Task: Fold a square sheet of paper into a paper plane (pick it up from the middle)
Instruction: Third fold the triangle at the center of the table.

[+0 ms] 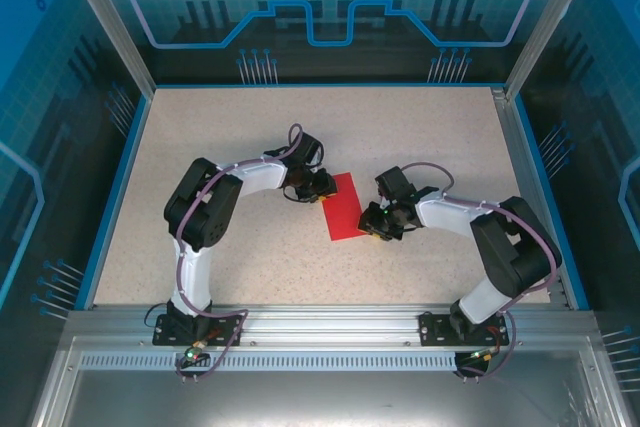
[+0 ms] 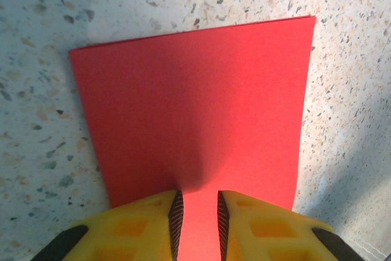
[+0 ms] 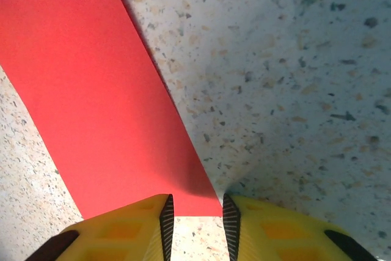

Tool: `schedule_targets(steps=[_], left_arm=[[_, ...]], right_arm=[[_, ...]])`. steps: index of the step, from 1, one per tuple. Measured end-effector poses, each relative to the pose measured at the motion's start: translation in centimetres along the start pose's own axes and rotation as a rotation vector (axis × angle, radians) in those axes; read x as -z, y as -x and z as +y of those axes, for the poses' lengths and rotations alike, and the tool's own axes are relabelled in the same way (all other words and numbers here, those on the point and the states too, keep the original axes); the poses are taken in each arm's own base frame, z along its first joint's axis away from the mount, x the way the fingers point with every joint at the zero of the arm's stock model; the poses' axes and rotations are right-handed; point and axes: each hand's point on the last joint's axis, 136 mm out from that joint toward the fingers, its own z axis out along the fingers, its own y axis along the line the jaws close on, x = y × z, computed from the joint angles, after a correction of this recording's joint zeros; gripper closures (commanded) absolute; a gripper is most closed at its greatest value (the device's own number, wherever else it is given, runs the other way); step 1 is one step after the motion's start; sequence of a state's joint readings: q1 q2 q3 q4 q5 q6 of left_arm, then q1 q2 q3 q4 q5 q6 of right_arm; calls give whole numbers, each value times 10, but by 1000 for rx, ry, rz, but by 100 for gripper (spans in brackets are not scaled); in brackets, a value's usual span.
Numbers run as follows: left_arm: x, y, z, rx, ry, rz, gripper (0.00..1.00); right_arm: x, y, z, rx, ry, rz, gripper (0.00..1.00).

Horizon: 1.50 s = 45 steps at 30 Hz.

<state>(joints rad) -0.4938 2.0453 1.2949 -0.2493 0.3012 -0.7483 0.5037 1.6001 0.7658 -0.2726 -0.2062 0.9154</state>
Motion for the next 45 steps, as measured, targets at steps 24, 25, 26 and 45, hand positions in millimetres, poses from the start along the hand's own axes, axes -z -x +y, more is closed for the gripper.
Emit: schedule_targets(steps=[24, 25, 26, 45], left_arm=[[-1, -1, 0, -16, -13, 5, 74], [-1, -1, 0, -16, -14, 5, 74], [-1, -1, 0, -16, -14, 5, 74], [-1, -1, 0, -20, -25, 3, 74]], right_arm=[[-2, 20, 41, 31, 124, 0, 63], [-2, 20, 42, 34, 133, 1, 62], [-2, 21, 43, 38, 135, 1, 61], [4, 5, 17, 67, 22, 31, 55]])
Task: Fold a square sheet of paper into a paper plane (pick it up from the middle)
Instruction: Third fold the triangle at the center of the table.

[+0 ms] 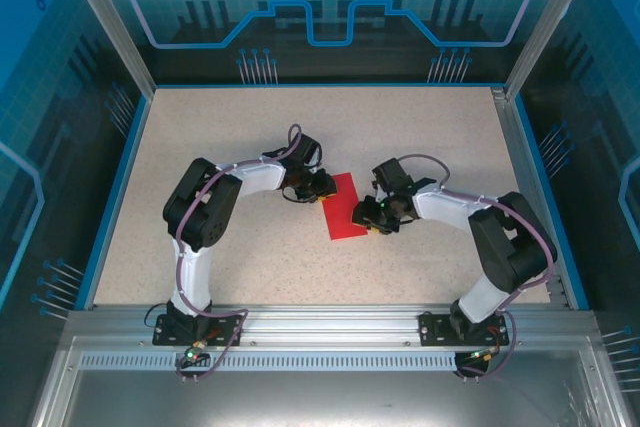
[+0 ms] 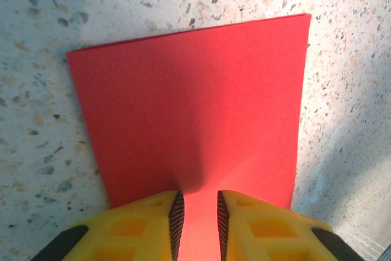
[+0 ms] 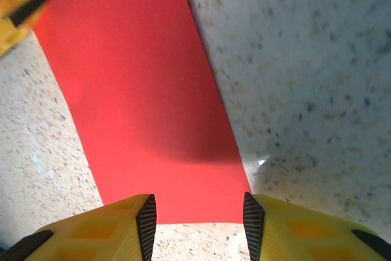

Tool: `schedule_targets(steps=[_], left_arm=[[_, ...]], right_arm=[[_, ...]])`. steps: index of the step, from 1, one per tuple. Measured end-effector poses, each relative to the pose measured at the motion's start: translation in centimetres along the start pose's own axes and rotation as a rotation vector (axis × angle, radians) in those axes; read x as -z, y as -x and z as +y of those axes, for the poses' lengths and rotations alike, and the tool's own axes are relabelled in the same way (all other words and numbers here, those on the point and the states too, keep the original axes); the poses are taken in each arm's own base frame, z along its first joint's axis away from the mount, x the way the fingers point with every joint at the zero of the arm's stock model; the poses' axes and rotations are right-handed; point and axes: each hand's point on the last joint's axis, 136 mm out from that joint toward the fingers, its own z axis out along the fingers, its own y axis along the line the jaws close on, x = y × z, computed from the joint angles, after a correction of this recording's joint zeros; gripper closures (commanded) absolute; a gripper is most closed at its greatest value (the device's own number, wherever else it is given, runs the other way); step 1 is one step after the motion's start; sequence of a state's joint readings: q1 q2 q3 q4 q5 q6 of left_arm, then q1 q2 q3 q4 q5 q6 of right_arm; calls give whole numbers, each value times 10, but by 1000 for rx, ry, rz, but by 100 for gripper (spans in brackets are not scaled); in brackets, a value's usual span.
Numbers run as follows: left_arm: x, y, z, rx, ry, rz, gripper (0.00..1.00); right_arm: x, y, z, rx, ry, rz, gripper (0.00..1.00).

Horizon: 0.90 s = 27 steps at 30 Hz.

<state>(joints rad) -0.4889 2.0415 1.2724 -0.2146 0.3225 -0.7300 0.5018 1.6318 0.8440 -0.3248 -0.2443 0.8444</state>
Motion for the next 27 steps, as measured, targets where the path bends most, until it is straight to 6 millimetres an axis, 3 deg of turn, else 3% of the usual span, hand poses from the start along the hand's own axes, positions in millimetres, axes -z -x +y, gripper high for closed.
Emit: schedule_targets(steps=[6, 17, 22, 27], left_arm=[[0, 0, 0, 0, -1, 0, 74], [-1, 0, 0, -2, -13, -1, 74], [-1, 0, 0, -2, -14, -2, 74], [-1, 0, 0, -4, -19, -2, 74]], right_arm=[[-9, -5, 0, -10, 0, 24, 57], [-18, 8, 28, 15, 67, 13, 51], [-11, 25, 38, 18, 131, -18, 40], [3, 46, 52, 46, 220, -40, 36]])
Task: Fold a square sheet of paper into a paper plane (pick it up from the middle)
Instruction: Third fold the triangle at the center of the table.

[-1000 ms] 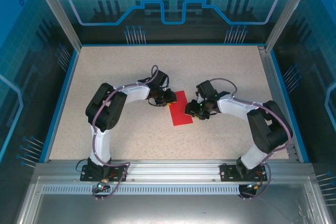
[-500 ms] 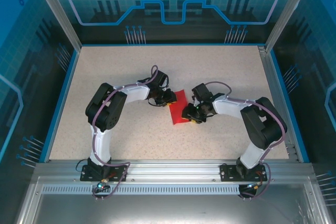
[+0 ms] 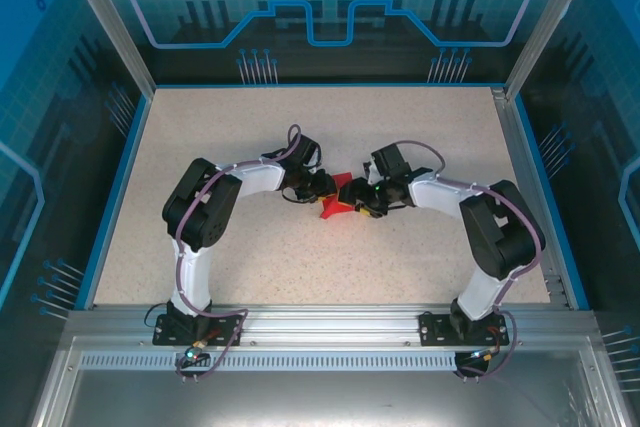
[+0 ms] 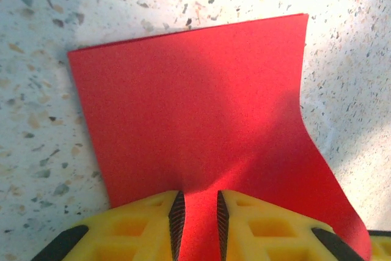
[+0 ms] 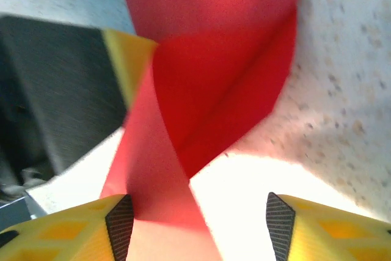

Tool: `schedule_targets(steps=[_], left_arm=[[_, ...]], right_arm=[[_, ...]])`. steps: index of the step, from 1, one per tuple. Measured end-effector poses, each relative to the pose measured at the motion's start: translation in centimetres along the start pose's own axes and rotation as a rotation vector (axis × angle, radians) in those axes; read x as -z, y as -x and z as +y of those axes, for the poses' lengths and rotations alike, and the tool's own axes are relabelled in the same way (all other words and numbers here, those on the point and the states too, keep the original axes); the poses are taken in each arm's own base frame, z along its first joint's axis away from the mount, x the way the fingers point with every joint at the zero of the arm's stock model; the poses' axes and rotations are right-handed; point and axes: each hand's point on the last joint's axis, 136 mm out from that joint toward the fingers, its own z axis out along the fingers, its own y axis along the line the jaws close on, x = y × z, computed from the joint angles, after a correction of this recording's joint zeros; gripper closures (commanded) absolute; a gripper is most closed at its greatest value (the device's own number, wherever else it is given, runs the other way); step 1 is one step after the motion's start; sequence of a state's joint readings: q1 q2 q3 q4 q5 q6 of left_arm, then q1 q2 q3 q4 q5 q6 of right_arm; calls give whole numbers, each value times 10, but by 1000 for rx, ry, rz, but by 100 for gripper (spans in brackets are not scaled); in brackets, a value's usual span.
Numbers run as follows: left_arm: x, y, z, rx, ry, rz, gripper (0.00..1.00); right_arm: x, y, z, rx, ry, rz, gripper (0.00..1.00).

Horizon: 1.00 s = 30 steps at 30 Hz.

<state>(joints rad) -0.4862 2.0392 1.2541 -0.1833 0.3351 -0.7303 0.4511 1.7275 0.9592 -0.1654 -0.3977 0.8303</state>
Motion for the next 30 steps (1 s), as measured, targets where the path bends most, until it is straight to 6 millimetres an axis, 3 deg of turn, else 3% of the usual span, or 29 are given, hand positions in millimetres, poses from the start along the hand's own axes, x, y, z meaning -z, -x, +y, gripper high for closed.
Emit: schedule_targets(steps=[9, 15, 18, 24, 30], left_arm=[[0, 0, 0, 0, -2, 1, 74], [1, 0, -1, -1, -3, 0, 74], [1, 0, -1, -2, -4, 0, 74], [5, -3, 0, -8, -5, -1, 73], [16, -7, -4, -15, -15, -8, 68]], right_arm=[[3, -7, 8, 28, 65, 34, 37], [5, -13, -4, 16, 40, 45, 53], [6, -7, -12, 20, 23, 37, 66], [-5, 0, -24, 39, -22, 70, 84], [-12, -7, -37, 34, -52, 101, 88]])
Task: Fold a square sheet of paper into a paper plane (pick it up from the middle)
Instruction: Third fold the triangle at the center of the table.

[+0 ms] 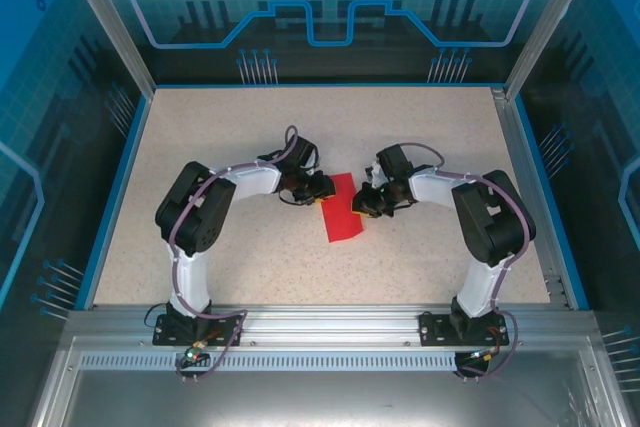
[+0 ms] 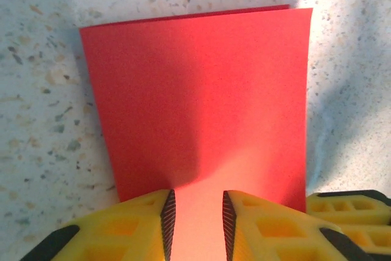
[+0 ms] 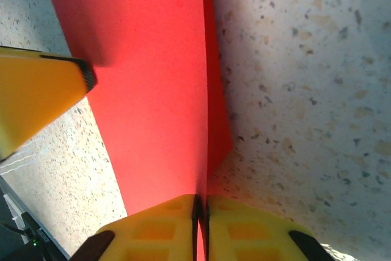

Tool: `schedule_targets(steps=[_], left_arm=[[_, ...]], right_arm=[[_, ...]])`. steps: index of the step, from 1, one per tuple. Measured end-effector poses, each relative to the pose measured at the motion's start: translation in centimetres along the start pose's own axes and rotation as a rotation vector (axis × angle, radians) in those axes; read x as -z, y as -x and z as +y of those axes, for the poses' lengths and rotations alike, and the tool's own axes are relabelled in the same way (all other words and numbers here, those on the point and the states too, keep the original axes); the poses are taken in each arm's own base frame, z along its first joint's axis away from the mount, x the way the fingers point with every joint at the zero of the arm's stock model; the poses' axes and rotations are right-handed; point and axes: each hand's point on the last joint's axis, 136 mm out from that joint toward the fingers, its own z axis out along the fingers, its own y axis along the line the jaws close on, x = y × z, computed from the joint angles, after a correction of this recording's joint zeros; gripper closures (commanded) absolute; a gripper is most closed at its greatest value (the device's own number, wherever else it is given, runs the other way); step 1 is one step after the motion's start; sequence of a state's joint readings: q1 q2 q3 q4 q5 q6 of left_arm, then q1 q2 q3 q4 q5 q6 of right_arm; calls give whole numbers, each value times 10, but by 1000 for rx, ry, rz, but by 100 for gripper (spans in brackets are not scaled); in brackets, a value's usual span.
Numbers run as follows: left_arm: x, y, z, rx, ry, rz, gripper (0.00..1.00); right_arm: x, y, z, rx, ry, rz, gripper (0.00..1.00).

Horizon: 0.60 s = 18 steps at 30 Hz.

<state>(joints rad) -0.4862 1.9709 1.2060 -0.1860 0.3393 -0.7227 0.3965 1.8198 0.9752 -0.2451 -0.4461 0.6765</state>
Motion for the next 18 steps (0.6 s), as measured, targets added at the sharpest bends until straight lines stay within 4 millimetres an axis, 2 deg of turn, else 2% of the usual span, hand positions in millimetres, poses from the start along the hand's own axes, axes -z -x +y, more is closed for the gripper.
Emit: schedule_targets(steps=[5, 8, 13, 18], left_arm=[[18, 0, -18, -17, -52, -14, 66], [24, -4, -25, -20, -81, -6, 67], [20, -17, -15, -8, -73, 32, 69], [15, -22, -12, -3, -73, 57, 70]], right_arm=[[-4, -7, -10, -54, -12, -11, 87], [-4, -9, -9, -92, -4, -40, 87], [-3, -19, -7, -164, -9, -69, 85], [-2, -18, 1, -196, 10, -83, 83]])
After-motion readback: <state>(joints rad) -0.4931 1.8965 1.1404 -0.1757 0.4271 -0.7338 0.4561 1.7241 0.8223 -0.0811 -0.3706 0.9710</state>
